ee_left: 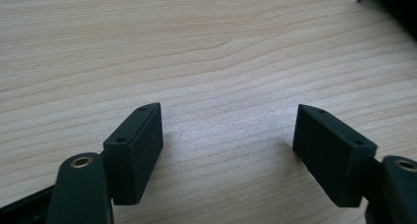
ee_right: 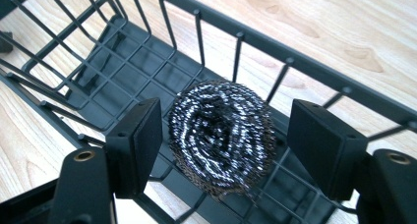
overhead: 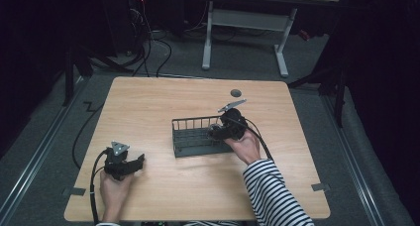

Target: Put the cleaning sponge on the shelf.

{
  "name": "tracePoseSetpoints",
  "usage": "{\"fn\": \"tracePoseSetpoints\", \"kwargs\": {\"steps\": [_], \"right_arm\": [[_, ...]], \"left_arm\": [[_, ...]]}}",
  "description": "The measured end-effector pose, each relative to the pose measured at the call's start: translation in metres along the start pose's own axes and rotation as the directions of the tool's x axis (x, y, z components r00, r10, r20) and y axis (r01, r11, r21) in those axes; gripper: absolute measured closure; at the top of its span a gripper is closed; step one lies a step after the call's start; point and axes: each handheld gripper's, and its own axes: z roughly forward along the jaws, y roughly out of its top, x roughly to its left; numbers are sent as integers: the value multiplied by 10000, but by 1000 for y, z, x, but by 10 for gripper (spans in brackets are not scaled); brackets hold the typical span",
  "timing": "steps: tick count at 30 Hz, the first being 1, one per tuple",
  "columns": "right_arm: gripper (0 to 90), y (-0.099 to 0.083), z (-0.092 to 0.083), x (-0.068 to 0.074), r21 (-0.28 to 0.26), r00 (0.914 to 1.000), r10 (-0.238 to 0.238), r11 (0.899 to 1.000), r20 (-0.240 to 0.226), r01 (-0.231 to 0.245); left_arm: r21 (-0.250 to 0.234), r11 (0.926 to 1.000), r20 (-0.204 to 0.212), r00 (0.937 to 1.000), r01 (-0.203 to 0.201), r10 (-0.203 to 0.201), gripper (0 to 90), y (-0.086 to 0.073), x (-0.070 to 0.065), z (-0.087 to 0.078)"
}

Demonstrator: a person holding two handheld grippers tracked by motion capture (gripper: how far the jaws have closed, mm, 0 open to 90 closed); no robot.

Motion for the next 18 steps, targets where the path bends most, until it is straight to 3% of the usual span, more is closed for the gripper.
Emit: {"fn": "tracePoseSetpoints", "kwargs": {"steps": [5, 6, 10, 18], "right_arm": [[299, -2, -8, -3, -311, 9999, 34, 9995, -99, -37], [300, -2, -14, -5, -473, 9999, 16, 9989, -100, -20], [305, -4, -25, -8, -668, 9999, 152, 9976, -67, -156], [325, -11, -46, -17, -1171, 9994, 281, 9928, 196, -256]], "left_arm": [[-21, 10000, 89, 9999, 78, -78, 276, 0, 1, 0], [-89, 9995, 251, 9992, 308, -306, 278, 0, 4, -1], [-25, 10000, 33, 10000, 86, -86, 280, 0, 1, 0], [-24, 10000, 50, 9999, 97, -97, 281, 0, 1, 0]]}}
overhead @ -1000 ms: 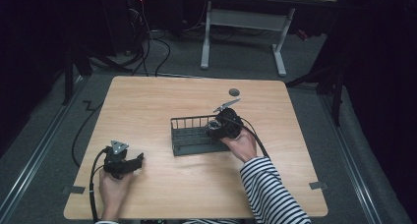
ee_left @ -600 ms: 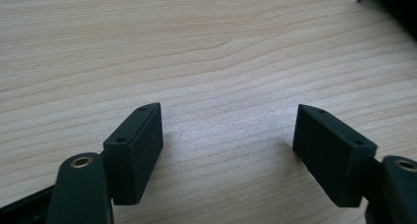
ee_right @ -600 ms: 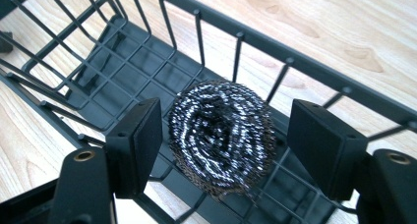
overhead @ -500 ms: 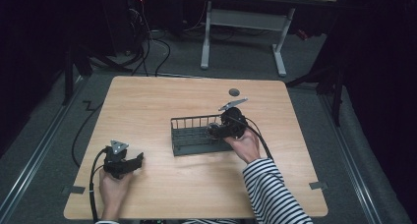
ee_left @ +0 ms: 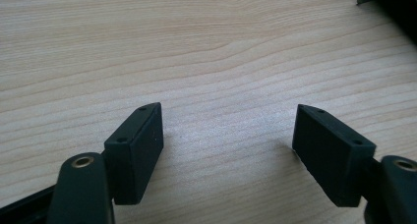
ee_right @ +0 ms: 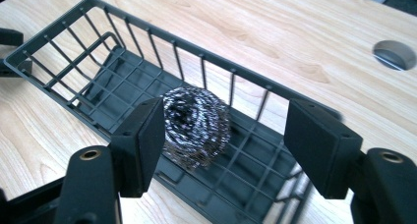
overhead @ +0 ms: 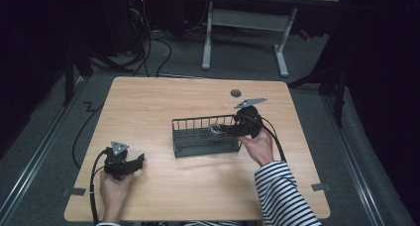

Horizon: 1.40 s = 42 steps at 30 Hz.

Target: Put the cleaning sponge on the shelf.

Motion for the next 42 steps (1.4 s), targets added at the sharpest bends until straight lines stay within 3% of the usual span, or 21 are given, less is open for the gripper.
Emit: {"fn": "tracePoseSetpoints", "kwargs": {"steps": [10, 14, 22, 33, 41, 42], "right_arm": [[335, -13, -22, -17, -457, 9987, 481, 9978, 164, -473], [352, -23, -31, -26, -478, 9967, 651, 9969, 482, -628], [364, -30, -53, -34, -865, 9930, 905, 9927, 758, -839], [370, -47, -68, -41, -990, 9874, 1222, 9887, 1002, -1123], [369, -65, -81, -49, -1205, 9804, 1605, 9818, 1143, -1467], [370, -71, -84, -51, -1336, 9781, 1784, 9774, 1070, -1637]], "left_arm": [[4, 10000, -9, 10000, -8, 8, 281, 0, 0, 0], [6, 10000, -10, 10000, -10, 10, 282, 0, 0, 0], [6, 10000, -13, 10000, -11, 11, 281, 0, 0, 0], [6, 10000, -2, 10000, 1, -1, 281, 0, 0, 0], [0, 10000, 10, 10000, 12, -12, 281, 0, 0, 0], [-3, 10000, 12, 10000, 15, -15, 281, 0, 0, 0]]}}
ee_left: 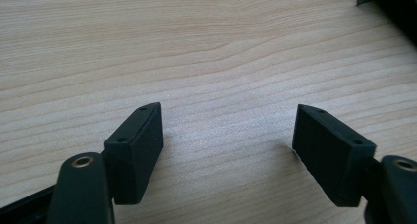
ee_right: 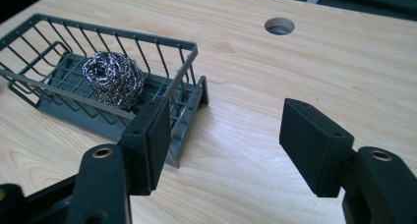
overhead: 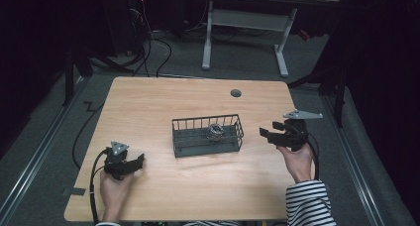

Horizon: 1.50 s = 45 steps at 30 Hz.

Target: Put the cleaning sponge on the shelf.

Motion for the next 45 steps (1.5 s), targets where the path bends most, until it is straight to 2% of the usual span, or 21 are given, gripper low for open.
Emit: {"fn": "tracePoseSetpoints", "kwargs": {"steps": [6, 8, 13, 19, 27, 39, 45], "right_arm": [[370, -15, -5, -6, -30, 9996, 266, 9996, 66, -266], [370, -25, -5, -9, -161, 9986, 529, 9985, -89, -531], [370, -40, -3, -14, -197, 9959, 897, 9958, -100, -899], [370, -52, 1, -14, -260, 9957, 929, 9953, -62, -931], [371, -71, 13, -14, -142, 9916, 1292, 9915, -80, -1293], [378, -94, 33, -11, 267, 9921, 1247, 9918, 167, -1251], [377, -103, 41, -8, 649, 9947, 811, 9942, 637, -853]], "left_arm": [[3, 10000, -51, 10000, -36, 36, 281, 0, -1, 0], [32, 10000, -81, 9999, -85, 85, 279, 0, -2, 0], [32, 9999, -83, 9999, -102, 102, 279, 0, -2, 0], [27, 9999, -90, 9999, -106, 106, 279, 0, -2, 0], [31, 9999, -80, 9999, -103, 103, 278, 0, -2, 0], [30, 9999, -79, 9999, -99, 99, 278, 0, -2, 0], [33, 9999, -104, 9999, -120, 120, 278, 0, -2, 0]]}}
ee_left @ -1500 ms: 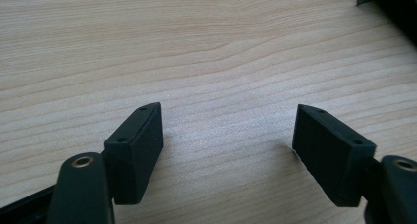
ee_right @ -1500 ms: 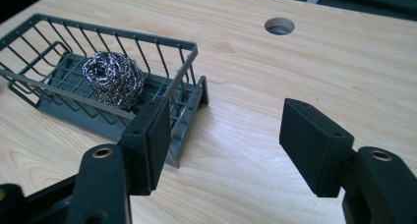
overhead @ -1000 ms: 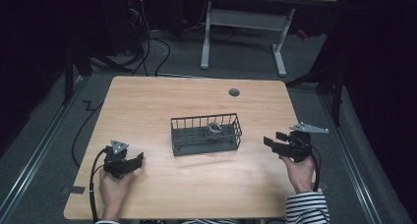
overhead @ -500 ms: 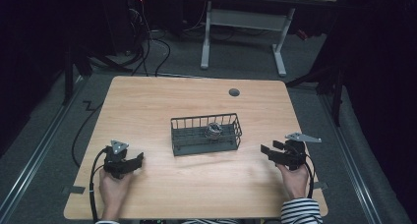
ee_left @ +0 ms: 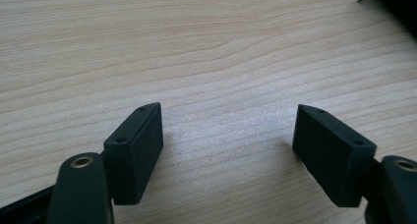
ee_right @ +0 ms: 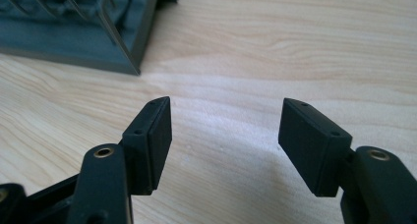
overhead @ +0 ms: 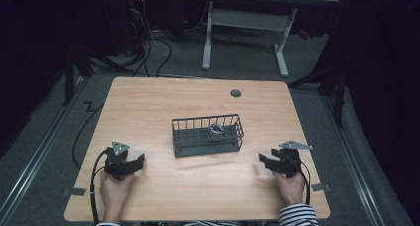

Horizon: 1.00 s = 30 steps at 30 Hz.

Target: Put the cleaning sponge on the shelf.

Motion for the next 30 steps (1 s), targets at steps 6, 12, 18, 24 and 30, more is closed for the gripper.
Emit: {"fn": "tracePoseSetpoints", "kwargs": {"steps": [6, 12, 18, 24, 30], "right_arm": [[375, -5, 3, 1, 3, 9997, -104, 9999, 228, 104], [372, -7, 6, 2, 11, 9990, -202, 9998, 387, 202], [365, -11, 11, 0, 113, 9988, -193, 9998, 454, 188], [358, -12, 12, 1, 102, 9972, -436, 9990, 611, 430], [325, -14, 14, 6, 136, 9898, -1007, 9949, 1006, 999]], "left_arm": [[-1, 10000, 2, 10000, 3, -3, 278, 0, 0, 0], [2, 10000, -5, 10000, -9, 9, 278, 0, 0, 0], [5, 10000, -10, 10000, -11, 11, 278, 0, 0, 0], [0, 10000, -24, 10000, 19, -19, 279, 0, 0, 0], [4, 10000, -53, 10000, 23, -23, 279, 0, 0, 0]]}}
